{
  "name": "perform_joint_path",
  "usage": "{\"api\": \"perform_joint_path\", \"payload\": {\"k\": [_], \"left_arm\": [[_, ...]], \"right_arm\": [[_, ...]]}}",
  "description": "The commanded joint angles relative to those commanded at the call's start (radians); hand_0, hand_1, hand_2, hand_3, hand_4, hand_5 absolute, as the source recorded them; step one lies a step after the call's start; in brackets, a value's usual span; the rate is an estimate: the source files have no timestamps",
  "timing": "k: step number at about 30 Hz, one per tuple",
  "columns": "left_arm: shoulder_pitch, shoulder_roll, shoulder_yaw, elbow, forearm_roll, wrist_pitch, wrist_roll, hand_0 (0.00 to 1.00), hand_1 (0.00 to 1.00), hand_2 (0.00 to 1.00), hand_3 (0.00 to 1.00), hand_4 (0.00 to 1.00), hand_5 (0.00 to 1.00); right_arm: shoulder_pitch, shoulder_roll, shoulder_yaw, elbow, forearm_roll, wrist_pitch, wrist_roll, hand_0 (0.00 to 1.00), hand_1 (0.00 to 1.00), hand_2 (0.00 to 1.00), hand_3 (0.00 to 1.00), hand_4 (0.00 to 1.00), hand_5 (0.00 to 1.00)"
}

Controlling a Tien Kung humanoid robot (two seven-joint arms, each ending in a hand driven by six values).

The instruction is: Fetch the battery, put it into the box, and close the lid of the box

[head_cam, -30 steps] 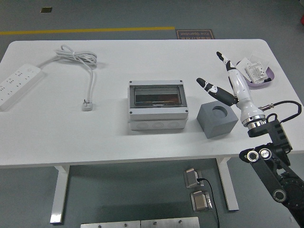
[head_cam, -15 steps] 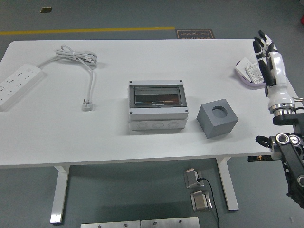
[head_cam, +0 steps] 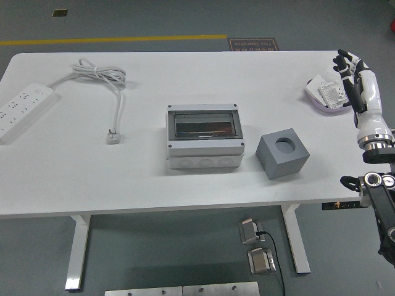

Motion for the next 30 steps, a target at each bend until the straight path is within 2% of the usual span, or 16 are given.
{"api": "perform_joint_path", "payload": {"k": [2,3,4,6,8,9,11,14,15,16,20,21,23,26,27,30], "left_arm": [[0.000,-0.001,0.001,0.000,-0.001,0.000,0.000,0.605,0.635,0.626,0.636,0.760,0.090],[0.001,-0.001,0.002,0.000,-0.002,0.000,0.000,0.605,0.634,0.626,0.636,0.761,0.091],[0.001,-0.001,0.003,0.000,-0.003,0.000,0.000,0.605,0.634,0.626,0.636,0.761,0.091],[0.003,-0.002,0.004,0.000,-0.003,0.000,0.001,0.605,0.634,0.626,0.636,0.761,0.091],[0.003,-0.002,0.004,0.000,-0.002,0.001,0.003,0.605,0.634,0.626,0.636,0.761,0.091],[0.004,-0.002,0.004,0.000,-0.001,0.001,0.004,0.605,0.635,0.626,0.637,0.762,0.093],[0.004,-0.002,0.004,0.000,0.000,0.003,0.004,0.605,0.635,0.626,0.637,0.762,0.093],[0.004,-0.002,0.004,0.000,0.000,0.004,0.004,0.605,0.635,0.626,0.637,0.762,0.093],[0.004,-0.002,0.004,0.000,0.000,0.004,0.004,0.605,0.635,0.626,0.638,0.764,0.093],[0.004,-0.002,0.004,0.000,0.001,0.004,0.005,0.605,0.635,0.626,0.638,0.764,0.093],[0.003,-0.002,0.002,0.000,0.002,0.004,0.004,0.605,0.635,0.626,0.638,0.764,0.093],[0.003,-0.002,0.002,0.000,0.002,0.004,0.004,0.605,0.635,0.626,0.638,0.768,0.098],[0.003,-0.002,0.001,0.000,0.002,0.005,0.004,0.605,0.635,0.626,0.638,0.768,0.098],[0.004,-0.003,0.001,0.000,0.003,0.005,0.005,0.605,0.635,0.626,0.638,0.768,0.098],[0.004,-0.003,0.001,0.000,0.003,0.004,0.005,0.606,0.635,0.626,0.639,0.771,0.104],[0.004,-0.004,0.001,0.000,0.004,0.004,0.005,0.606,0.635,0.626,0.639,0.771,0.104]], "right_arm": [[-0.002,0.000,-0.007,-0.008,0.029,-0.041,0.042,0.863,0.741,0.762,0.819,0.925,0.881],[-0.003,0.000,-0.018,-0.015,0.062,-0.051,0.065,0.853,0.748,0.750,0.763,0.906,0.871],[-0.004,0.000,-0.029,-0.022,0.101,-0.049,0.087,0.853,0.748,0.750,0.763,0.906,0.871],[-0.006,-0.002,-0.044,-0.029,0.178,-0.010,0.112,0.853,0.748,0.750,0.763,0.906,0.871],[-0.009,-0.007,-0.044,-0.025,0.231,0.037,0.095,0.853,0.748,0.750,0.763,0.906,0.871],[-0.010,-0.009,-0.042,-0.022,0.252,0.062,0.080,0.977,0.857,0.897,0.874,0.903,0.855],[-0.015,-0.014,-0.038,-0.011,0.283,0.122,0.041,0.977,0.857,0.897,0.874,0.903,0.855],[-0.020,-0.019,-0.018,0.009,0.264,0.218,-0.036,0.977,0.857,0.897,0.874,0.903,0.855],[-0.021,-0.021,-0.010,0.012,0.249,0.247,-0.062,0.842,0.741,0.782,0.895,0.904,0.870],[-0.022,-0.025,0.001,0.013,0.227,0.284,-0.097,0.842,0.741,0.782,0.895,0.904,0.870],[-0.024,-0.037,0.040,0.017,0.147,0.383,-0.217,0.842,0.741,0.782,0.895,0.904,0.870],[-0.025,-0.040,0.058,0.020,0.109,0.416,-0.266,0.824,0.704,0.741,0.784,0.907,0.876],[-0.026,-0.041,0.083,0.023,0.054,0.450,-0.332,0.824,0.704,0.741,0.784,0.907,0.876],[-0.027,-0.038,0.106,0.020,-0.040,0.393,-0.416,0.824,0.704,0.741,0.784,0.907,0.876],[-0.026,-0.036,0.112,0.017,-0.066,0.369,-0.432,0.824,0.728,0.767,0.824,0.889,0.861],[-0.021,-0.030,0.127,0.000,-0.143,0.285,-0.422,0.824,0.728,0.767,0.824,0.889,0.861]]}}
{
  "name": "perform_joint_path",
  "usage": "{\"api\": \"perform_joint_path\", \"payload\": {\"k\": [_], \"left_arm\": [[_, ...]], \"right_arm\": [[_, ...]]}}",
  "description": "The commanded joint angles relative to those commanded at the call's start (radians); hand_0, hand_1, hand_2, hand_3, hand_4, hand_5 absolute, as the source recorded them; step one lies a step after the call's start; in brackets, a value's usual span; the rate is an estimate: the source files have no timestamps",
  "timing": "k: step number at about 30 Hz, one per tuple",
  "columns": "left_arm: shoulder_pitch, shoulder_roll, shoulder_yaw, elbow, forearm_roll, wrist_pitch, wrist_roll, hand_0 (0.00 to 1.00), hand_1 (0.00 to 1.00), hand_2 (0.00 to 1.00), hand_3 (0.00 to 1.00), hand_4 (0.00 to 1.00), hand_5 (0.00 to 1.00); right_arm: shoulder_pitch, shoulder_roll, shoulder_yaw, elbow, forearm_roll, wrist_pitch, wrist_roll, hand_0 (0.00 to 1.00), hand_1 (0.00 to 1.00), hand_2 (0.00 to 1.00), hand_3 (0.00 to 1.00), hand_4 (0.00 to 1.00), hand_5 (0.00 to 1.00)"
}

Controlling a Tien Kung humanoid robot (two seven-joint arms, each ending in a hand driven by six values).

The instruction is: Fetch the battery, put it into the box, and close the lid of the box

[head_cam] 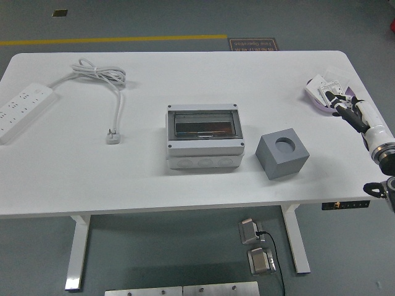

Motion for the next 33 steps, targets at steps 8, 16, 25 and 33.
{"api": "perform_joint_path", "payload": {"k": [8,16,25,33], "left_arm": [[0.000,0.000,0.001,0.000,-0.001,0.002,-0.002,0.606,0.635,0.626,0.639,0.771,0.105],[0.014,-0.013,0.010,0.000,-0.010,0.006,0.003,0.605,0.635,0.626,0.639,0.772,0.109],[0.027,-0.019,0.028,0.000,-0.031,0.019,0.009,0.606,0.635,0.626,0.639,0.772,0.111],[0.025,-0.021,0.031,0.000,-0.033,0.021,0.007,0.606,0.633,0.565,0.641,0.773,0.116]], "right_arm": [[0.015,0.010,-0.015,-0.047,0.032,-0.257,0.189,0.837,0.760,0.818,0.855,0.818,0.791],[0.025,0.031,-0.163,-0.040,0.329,-0.367,0.470,0.998,0.930,0.989,0.995,0.873,0.835],[0.011,0.005,-0.214,0.013,0.621,-0.123,0.525,0.998,0.852,0.889,0.903,0.866,0.872],[0.004,-0.008,-0.164,0.027,0.591,-0.023,0.473,0.900,0.791,0.870,0.809,0.894,0.867]]}}
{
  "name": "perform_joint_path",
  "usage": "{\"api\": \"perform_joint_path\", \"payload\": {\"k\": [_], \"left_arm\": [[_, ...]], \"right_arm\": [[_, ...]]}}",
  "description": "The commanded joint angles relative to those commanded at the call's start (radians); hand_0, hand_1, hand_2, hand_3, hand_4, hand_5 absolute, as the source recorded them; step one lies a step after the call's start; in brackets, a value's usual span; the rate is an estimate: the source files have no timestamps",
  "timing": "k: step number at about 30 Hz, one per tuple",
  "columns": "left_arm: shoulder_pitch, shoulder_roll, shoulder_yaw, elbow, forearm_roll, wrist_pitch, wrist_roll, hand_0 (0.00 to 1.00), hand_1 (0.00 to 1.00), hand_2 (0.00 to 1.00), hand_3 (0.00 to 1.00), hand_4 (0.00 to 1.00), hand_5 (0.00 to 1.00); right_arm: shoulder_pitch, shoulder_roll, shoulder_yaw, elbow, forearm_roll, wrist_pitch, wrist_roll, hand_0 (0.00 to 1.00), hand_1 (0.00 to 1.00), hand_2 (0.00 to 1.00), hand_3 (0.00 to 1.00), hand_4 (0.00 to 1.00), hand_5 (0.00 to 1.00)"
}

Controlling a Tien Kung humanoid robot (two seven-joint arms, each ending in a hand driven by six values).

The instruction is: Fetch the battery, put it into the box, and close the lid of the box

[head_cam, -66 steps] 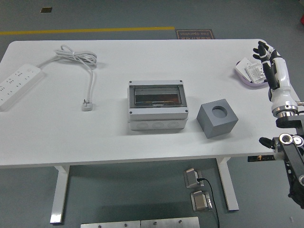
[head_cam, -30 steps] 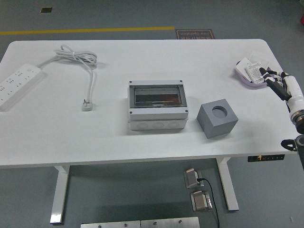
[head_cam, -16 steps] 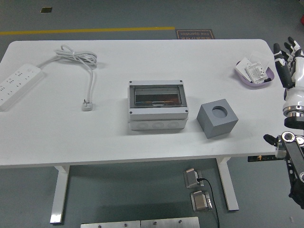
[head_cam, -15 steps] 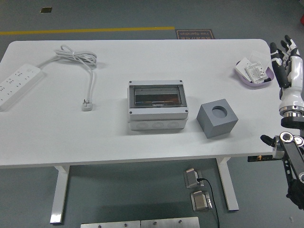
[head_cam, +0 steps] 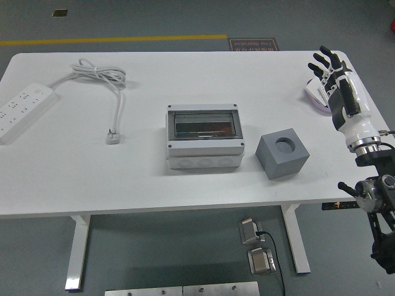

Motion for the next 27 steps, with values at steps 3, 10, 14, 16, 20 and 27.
{"api": "perform_joint_path", "payload": {"k": [3,10,14,16,20,27], "left_arm": [[-0.001,0.002,0.002,0.000,0.000,0.001,0.001,0.606,0.633,0.565,0.641,0.773,0.116],[-0.002,0.006,0.002,0.000,0.003,0.005,0.004,0.606,0.633,0.552,0.643,0.773,0.120],[-0.003,0.007,0.000,0.000,0.009,0.004,0.007,0.606,0.632,0.511,0.642,0.777,0.124],[-0.003,0.009,-0.002,0.000,0.013,0.005,0.007,0.606,0.632,0.511,0.642,0.777,0.124],[-0.005,0.014,-0.007,0.000,0.022,0.006,0.006,0.606,0.630,0.482,0.644,0.779,0.128],[-0.006,0.025,-0.014,0.000,0.035,0.000,0.011,0.604,0.630,0.488,0.644,0.775,0.127]], "right_arm": [[0.001,-0.002,0.010,0.006,0.005,-0.068,0.055,0.900,0.791,0.870,0.809,0.894,0.867],[-0.001,-0.003,0.013,-0.002,0.075,-0.175,0.126,0.977,0.825,0.881,0.776,0.892,0.847],[0.004,-0.003,0.008,-0.010,0.088,-0.182,0.132,0.922,0.787,0.850,0.766,0.885,0.823],[0.007,-0.003,0.004,-0.014,0.092,-0.177,0.132,0.922,0.787,0.850,0.766,0.885,0.823],[0.008,-0.003,-0.003,-0.020,0.100,-0.167,0.128,0.915,0.780,0.837,0.763,0.872,0.809],[0.005,-0.005,-0.011,-0.028,0.118,-0.157,0.120,0.920,0.780,0.834,0.771,0.871,0.808]]}}
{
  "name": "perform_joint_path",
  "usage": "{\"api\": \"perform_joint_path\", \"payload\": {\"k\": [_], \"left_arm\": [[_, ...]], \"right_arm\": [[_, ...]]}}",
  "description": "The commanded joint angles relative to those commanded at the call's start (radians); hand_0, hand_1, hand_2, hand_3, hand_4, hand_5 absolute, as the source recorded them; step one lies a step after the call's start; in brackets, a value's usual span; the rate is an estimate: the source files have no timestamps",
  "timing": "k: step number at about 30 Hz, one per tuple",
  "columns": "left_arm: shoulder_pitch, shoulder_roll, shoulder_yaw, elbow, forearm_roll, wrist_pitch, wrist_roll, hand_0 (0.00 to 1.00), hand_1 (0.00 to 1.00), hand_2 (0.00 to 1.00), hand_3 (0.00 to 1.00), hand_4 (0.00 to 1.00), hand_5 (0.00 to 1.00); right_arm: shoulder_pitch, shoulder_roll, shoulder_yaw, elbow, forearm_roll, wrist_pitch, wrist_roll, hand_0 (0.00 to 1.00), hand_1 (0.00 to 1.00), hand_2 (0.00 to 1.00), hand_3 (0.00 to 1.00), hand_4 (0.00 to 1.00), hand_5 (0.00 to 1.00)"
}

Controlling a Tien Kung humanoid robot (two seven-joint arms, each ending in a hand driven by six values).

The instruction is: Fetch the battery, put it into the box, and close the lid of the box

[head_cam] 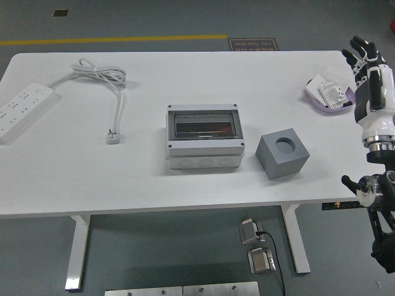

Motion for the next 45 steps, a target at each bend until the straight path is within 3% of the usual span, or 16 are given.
{"api": "perform_joint_path", "payload": {"k": [2,3,14,15,20,21,30,45], "left_arm": [[0.000,0.001,0.000,0.000,0.004,-0.001,0.002,0.604,0.630,0.488,0.644,0.775,0.127],[0.000,0.002,0.000,0.000,0.005,-0.001,0.002,0.604,0.631,0.566,0.648,0.769,0.123],[0.001,-0.009,-0.001,0.000,0.044,-0.006,0.012,0.605,0.632,0.601,0.605,0.767,0.123],[0.002,-0.011,0.000,0.000,0.050,-0.005,0.013,0.605,0.631,0.528,0.622,0.770,0.105],[0.004,-0.019,0.005,0.000,0.066,0.006,0.016,0.605,0.631,0.528,0.622,0.770,0.105],[0.003,-0.020,0.007,0.000,0.066,0.008,0.016,0.599,0.620,0.468,0.626,0.777,0.002],[0.006,-0.034,0.037,0.000,0.042,0.007,0.013,0.581,0.591,0.416,0.629,0.793,0.002],[0.026,-0.053,0.022,0.000,0.058,0.006,0.008,0.574,0.574,0.320,0.620,0.755,0.002]], "right_arm": [[0.000,0.000,-0.006,-0.002,0.019,0.005,0.000,0.920,0.780,0.834,0.771,0.871,0.808],[0.000,0.001,-0.008,-0.002,0.025,0.006,0.000,0.928,0.780,0.834,0.793,0.876,0.806],[-0.002,-0.007,-0.033,-0.003,0.128,0.025,0.002,0.928,0.782,0.836,0.797,0.877,0.816],[-0.002,-0.008,-0.032,-0.002,0.134,0.026,0.003,0.928,0.783,0.836,0.798,0.881,0.825],[0.001,-0.008,-0.033,0.000,0.144,0.030,0.003,0.928,0.783,0.836,0.798,0.881,0.825],[0.003,-0.008,-0.036,0.000,0.144,0.030,0.002,0.925,0.783,0.836,0.798,0.890,0.833],[0.047,-0.013,-0.100,-0.017,0.148,0.030,-0.007,0.925,0.783,0.835,0.798,0.890,0.835],[0.179,0.010,-0.285,-0.083,0.132,0.027,-0.036,0.922,0.784,0.836,0.799,0.884,0.833]]}}
